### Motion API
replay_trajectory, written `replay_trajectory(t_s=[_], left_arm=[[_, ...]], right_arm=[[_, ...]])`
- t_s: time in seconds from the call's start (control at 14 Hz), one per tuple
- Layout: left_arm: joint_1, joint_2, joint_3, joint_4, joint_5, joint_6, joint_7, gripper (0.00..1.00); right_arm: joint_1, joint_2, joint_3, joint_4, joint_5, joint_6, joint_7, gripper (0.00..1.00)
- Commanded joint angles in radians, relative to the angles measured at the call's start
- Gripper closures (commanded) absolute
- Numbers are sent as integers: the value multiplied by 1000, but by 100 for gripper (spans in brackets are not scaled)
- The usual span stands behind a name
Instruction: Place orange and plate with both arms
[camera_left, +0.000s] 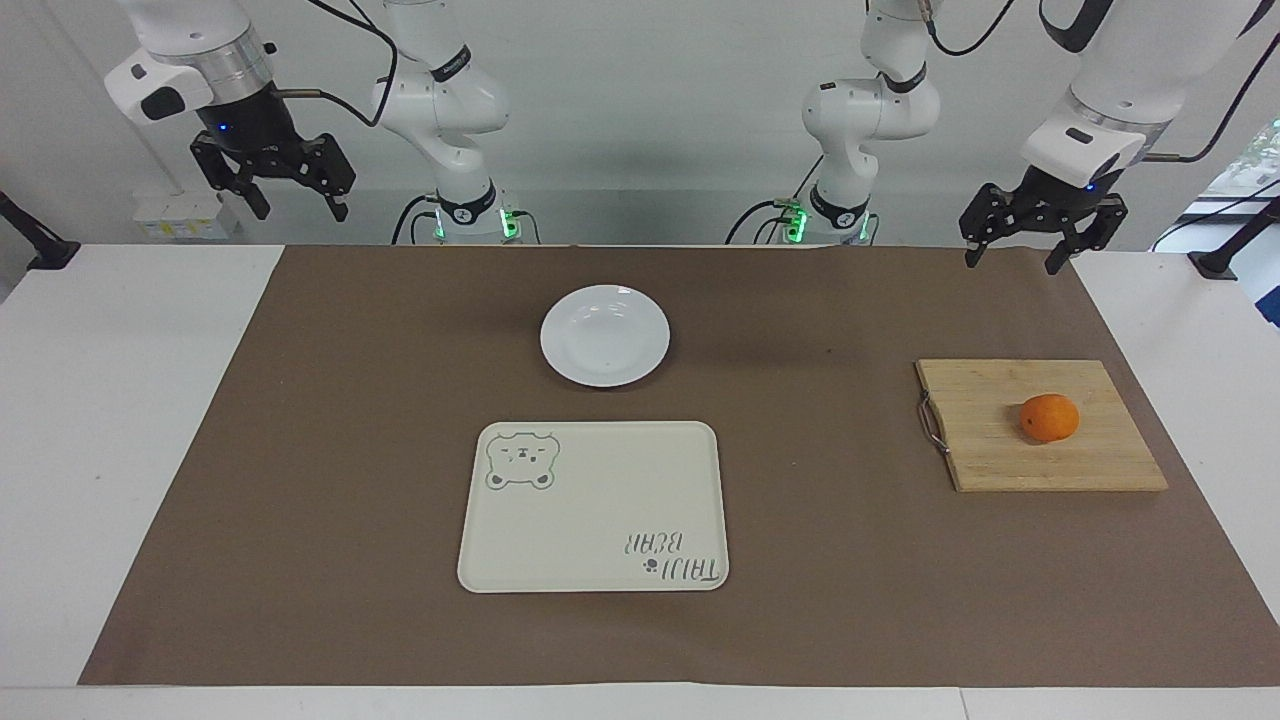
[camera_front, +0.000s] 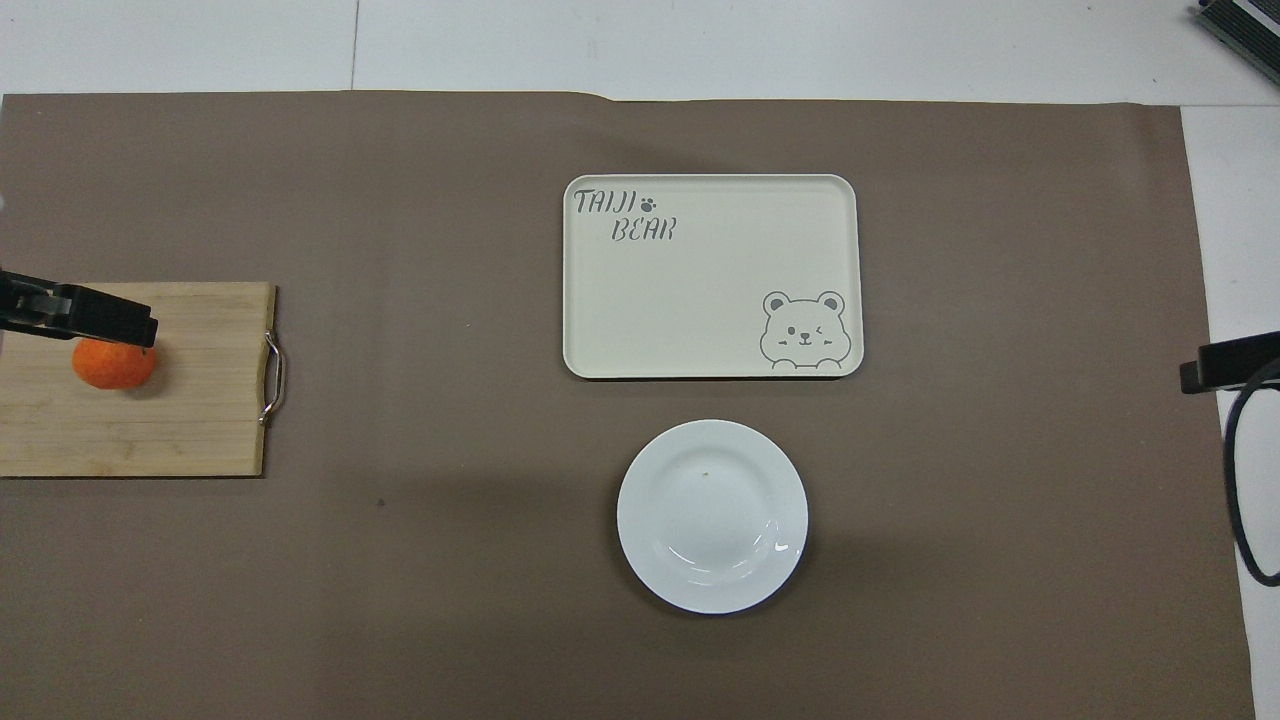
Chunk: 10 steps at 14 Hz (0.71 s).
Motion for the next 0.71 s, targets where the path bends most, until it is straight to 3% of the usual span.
replay_trajectory(t_s=[0.0, 0.64], left_arm=[[12, -17, -3, -14, -11, -10, 7, 0], [-2, -20, -6, -20, -9, -5, 6, 0]], right_arm=[[-10, 0, 0, 7, -8, -2, 3, 0], [-10, -2, -1, 7, -7, -4, 8, 0]])
